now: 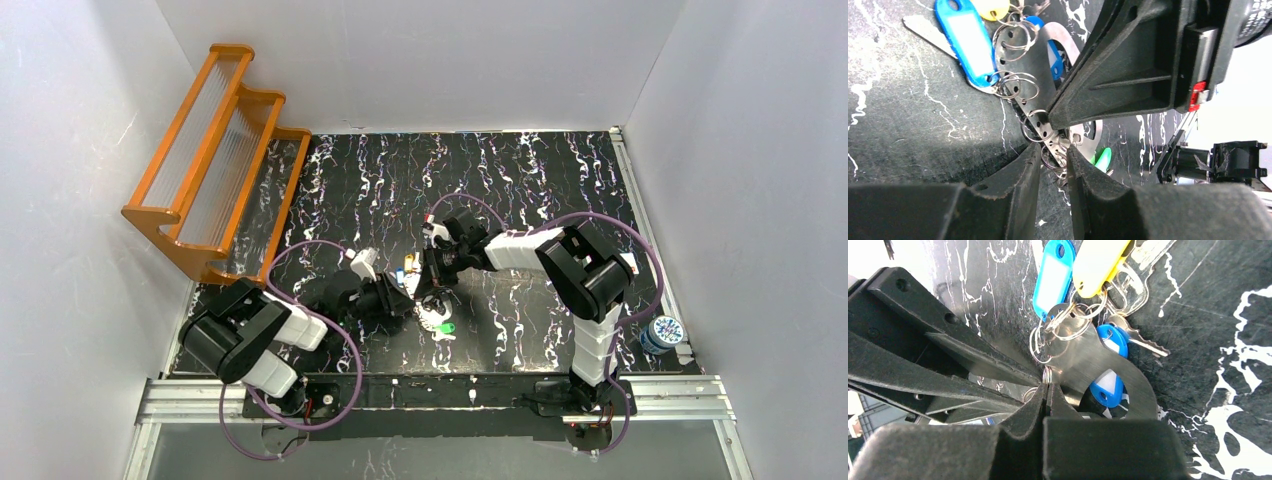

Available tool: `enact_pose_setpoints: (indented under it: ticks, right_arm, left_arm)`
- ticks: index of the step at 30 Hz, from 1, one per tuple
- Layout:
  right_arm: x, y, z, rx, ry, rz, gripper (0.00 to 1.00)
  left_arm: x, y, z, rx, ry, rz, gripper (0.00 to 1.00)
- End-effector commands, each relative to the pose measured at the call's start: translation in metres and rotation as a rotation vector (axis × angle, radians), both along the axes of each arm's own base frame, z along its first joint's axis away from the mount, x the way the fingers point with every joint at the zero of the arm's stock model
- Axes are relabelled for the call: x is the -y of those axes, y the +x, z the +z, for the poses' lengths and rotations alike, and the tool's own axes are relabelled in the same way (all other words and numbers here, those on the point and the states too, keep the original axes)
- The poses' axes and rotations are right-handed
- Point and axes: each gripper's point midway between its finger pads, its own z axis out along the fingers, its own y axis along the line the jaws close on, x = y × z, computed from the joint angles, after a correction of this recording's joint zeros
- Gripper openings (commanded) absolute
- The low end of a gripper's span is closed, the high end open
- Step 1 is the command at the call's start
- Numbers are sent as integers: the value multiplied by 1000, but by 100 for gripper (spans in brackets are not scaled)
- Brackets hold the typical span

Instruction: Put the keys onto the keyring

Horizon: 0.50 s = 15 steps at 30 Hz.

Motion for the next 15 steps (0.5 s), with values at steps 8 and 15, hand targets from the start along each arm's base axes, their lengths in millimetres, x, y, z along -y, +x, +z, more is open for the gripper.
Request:
enact_pose_setpoints:
  ticks: [8,15]
  right_arm:
    - [15,23,28,255,-94,72,1]
    - [28,41,77,488,-106,65,1]
  left_arm:
    - [5,9,69,278,-60,-56,30]
    - [-11,22,96,382,77,-26,34]
